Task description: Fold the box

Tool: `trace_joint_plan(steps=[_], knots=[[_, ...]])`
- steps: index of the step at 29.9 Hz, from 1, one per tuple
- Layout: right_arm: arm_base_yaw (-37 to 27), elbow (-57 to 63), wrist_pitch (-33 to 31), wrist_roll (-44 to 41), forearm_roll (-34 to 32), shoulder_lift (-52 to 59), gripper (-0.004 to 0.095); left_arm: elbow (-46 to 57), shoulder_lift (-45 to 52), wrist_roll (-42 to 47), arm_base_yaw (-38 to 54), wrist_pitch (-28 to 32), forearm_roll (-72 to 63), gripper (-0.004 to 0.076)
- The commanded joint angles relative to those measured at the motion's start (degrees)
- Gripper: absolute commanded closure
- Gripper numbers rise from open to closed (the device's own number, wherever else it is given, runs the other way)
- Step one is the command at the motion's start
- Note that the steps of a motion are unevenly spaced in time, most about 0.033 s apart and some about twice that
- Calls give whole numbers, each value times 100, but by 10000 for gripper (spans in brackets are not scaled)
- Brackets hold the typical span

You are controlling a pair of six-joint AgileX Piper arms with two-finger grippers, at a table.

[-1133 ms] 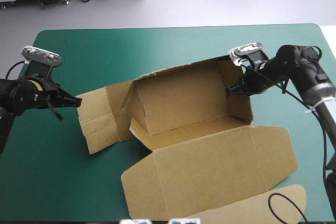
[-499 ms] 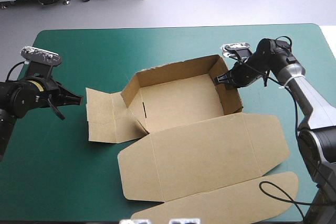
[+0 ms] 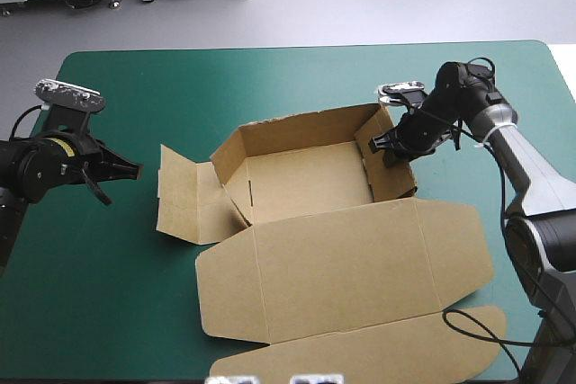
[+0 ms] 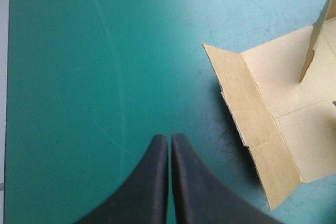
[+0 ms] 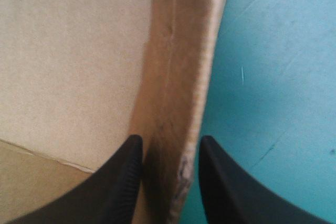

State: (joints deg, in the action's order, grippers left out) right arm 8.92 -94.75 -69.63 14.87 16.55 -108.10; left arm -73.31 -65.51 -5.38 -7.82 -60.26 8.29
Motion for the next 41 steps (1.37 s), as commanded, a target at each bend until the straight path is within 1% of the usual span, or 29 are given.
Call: trace_joint_plan(steps=[1,3,5,11,15,22,26,34,41], knots=[[-9,-383,-193,34,-25,576,345,-145,127,48,-6,319,-22,717],[-9,-447,-193,34,-36,737,291,-145,127,48,-6,319,-22,717],[-9,-458,-193,34,-26,935,275,-145,127,48,-6,319,-22,717],[-9,-458,-193,39,-26,1426,275,-145,127,48,-6,363,-22,717],[-9,-458,-193,121,-54,1498,275,-145,127,48,-6,363,-22,717],[-9,-458,-193,121,-55,1146,275,-145,127,48,-6,363,-22,717],[-9,-458,-193,-53,-55,791,275,-145,127,48,-6,363,-12,717],[12,-458,-193,-197,103,99,276,-145,127,48,-6,340,-12,717],[12,-458,-193,-197,216,-225,277,-145,127,48,-6,323,-23,717]])
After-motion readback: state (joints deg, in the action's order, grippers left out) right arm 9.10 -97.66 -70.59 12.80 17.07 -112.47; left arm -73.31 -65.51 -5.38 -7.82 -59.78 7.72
